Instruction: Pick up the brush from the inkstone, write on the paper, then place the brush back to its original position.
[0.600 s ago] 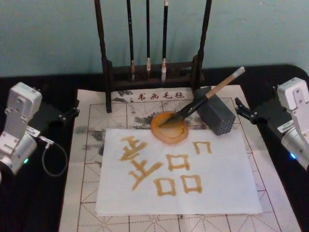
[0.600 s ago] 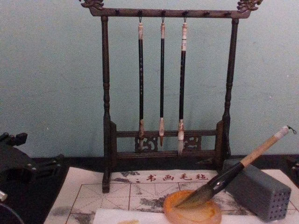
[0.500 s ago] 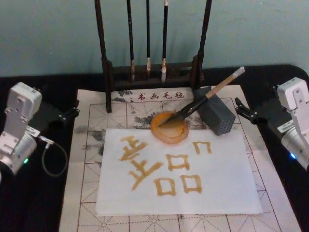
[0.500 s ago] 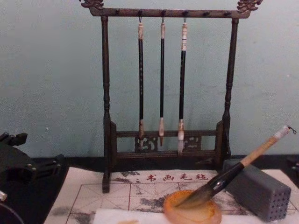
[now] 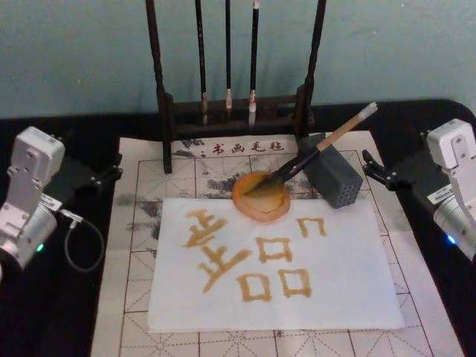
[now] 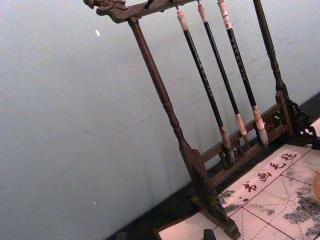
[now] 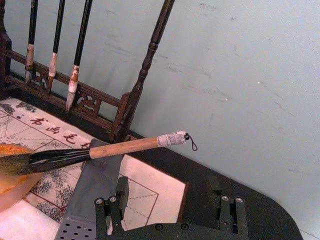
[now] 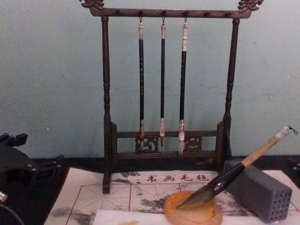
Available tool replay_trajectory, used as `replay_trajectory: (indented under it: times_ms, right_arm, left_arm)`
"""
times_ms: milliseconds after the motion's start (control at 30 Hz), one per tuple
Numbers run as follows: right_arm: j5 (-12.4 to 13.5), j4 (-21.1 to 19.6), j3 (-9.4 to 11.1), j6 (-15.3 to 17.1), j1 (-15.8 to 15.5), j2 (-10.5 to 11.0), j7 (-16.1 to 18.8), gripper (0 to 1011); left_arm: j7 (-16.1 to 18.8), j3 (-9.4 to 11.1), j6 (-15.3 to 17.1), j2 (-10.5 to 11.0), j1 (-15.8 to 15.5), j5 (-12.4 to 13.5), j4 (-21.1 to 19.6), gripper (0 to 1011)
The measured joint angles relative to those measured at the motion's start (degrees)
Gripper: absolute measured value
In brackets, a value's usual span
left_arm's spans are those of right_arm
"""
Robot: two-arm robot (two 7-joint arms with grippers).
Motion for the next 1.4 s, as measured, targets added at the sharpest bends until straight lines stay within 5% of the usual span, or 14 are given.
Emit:
replay_trajectory:
  times_ms: [1400]
  right_arm:
    - [0.01, 0.00, 0.00, 0.01, 0.00, 0.01, 0.00, 1003]
  left_arm:
    - [0.00, 0.00, 0.00, 0.00, 0.00, 0.00, 0.00, 1001]
